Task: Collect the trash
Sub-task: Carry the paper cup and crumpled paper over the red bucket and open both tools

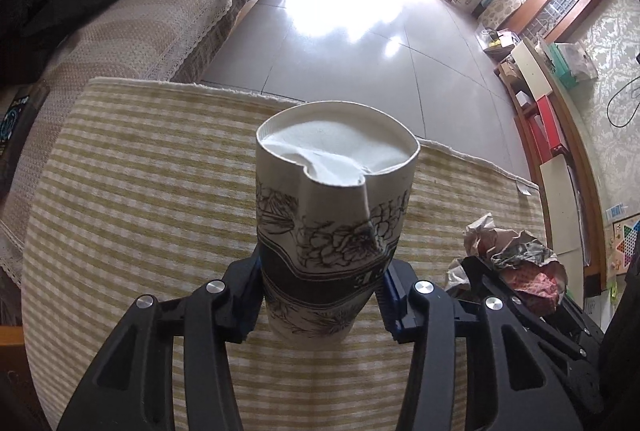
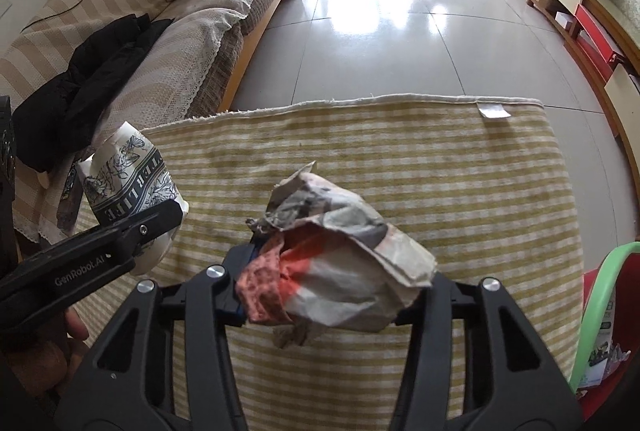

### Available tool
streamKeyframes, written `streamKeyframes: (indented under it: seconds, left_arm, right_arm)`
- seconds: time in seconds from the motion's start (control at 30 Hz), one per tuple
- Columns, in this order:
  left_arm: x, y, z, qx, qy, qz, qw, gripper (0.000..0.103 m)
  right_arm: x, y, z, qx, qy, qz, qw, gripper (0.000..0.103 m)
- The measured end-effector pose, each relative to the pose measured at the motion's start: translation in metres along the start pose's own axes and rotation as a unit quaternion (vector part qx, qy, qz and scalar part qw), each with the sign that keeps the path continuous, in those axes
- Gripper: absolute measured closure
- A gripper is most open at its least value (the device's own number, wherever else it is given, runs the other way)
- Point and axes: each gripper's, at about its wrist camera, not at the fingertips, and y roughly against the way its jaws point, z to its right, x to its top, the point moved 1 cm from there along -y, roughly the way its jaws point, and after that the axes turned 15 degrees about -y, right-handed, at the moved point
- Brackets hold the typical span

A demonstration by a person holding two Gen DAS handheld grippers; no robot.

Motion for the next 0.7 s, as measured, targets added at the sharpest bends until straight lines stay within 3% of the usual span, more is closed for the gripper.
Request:
streamKeyframes:
  seconds: [0.3, 0.7]
  left_arm:
    - [-0.002, 0.063, 0.014, 0.035, -0.078, 0.056, 0.9947, 0.058]
    - [-0.034, 0.133, 0.061, 0.015, -0.135, 0.103, 0.9854, 0.058]
  right_arm:
    - [-0.01, 0.067, 0.001, 0.03, 0.002, 0.042, 0.999, 0.057]
    - [-0.045, 0.149, 0.034, 0.043, -0.01, 0.086, 0.995, 0.057]
